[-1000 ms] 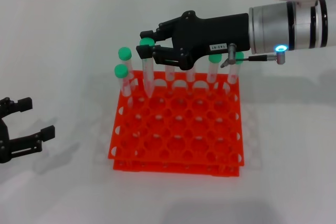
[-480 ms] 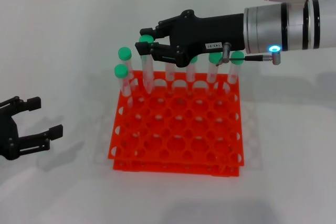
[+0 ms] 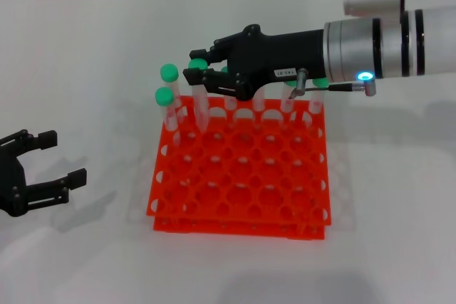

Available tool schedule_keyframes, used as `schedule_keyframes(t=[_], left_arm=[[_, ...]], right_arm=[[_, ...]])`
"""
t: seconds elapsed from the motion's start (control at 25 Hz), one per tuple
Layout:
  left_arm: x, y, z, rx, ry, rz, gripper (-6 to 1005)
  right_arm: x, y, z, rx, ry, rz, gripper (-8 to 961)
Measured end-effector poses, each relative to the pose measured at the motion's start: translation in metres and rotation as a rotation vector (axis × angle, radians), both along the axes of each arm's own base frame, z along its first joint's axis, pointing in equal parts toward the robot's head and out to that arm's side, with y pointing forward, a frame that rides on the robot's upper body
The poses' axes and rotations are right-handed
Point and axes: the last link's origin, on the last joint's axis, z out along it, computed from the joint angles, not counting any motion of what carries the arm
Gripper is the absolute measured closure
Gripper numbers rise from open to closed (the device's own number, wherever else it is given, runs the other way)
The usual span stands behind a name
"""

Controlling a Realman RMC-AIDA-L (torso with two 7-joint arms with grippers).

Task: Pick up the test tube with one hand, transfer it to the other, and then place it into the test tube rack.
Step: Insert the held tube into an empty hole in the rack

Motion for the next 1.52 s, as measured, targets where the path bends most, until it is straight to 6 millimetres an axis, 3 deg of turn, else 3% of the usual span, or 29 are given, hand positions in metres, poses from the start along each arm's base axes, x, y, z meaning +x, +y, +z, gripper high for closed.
schedule_keyframes(t=[0.84, 1.52], left_arm=[[0.001, 0.0, 0.0, -0.001, -0.005, -0.006, 118], [0.002, 0.0, 0.001, 0.004, -0.009, -0.01, 118]], right_arm=[[0.002, -0.005, -0.018, 0.019, -0.08, 0.031, 695], [0.003, -0.007, -0.02, 0.018, -0.091, 0.048, 694]])
